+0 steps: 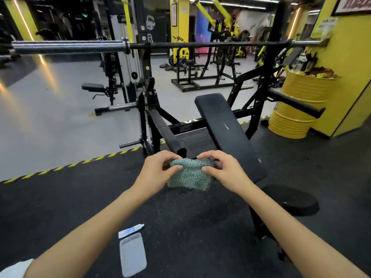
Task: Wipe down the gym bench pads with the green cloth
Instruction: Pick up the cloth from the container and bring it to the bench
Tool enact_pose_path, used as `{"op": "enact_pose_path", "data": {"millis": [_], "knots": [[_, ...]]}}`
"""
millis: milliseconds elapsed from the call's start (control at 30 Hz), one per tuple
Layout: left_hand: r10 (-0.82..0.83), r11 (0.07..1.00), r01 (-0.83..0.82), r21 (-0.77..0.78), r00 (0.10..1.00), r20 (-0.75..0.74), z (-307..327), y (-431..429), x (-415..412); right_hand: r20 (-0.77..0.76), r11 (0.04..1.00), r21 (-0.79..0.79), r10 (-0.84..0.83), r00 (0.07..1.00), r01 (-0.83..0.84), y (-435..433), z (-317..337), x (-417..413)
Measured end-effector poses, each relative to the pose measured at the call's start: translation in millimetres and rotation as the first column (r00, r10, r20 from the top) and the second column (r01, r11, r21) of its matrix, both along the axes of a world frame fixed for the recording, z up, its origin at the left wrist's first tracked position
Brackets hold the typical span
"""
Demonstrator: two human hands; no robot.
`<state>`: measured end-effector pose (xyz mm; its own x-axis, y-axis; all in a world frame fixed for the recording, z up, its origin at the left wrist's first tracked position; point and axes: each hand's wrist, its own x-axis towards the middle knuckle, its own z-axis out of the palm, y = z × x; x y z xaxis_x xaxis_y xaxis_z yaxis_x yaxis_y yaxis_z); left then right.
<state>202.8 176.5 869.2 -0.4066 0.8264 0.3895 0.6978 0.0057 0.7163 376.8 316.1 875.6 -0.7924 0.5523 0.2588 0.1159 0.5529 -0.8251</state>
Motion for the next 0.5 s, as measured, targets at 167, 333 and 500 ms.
{"op": "enact_pose_path", "data": {"millis": [167,333,500], "knots": [[-0.047,0.999,0.047,0.008,0.999,-0.018,13,83,34,-0.024,0.993,0.109,-0.051,0.998,0.053,70,11,34],[-0.051,0.999,0.05,-0.017,0.997,-0.058,22,174,60,-0.039,0.97,0.209,-0.121,0.992,0.127,163,18,66],[-0.084,0.996,0.084,0.027,0.996,-0.009,25,249,84,-0.048,0.956,0.265,-0.12,0.992,0.128,244,26,85]]}}
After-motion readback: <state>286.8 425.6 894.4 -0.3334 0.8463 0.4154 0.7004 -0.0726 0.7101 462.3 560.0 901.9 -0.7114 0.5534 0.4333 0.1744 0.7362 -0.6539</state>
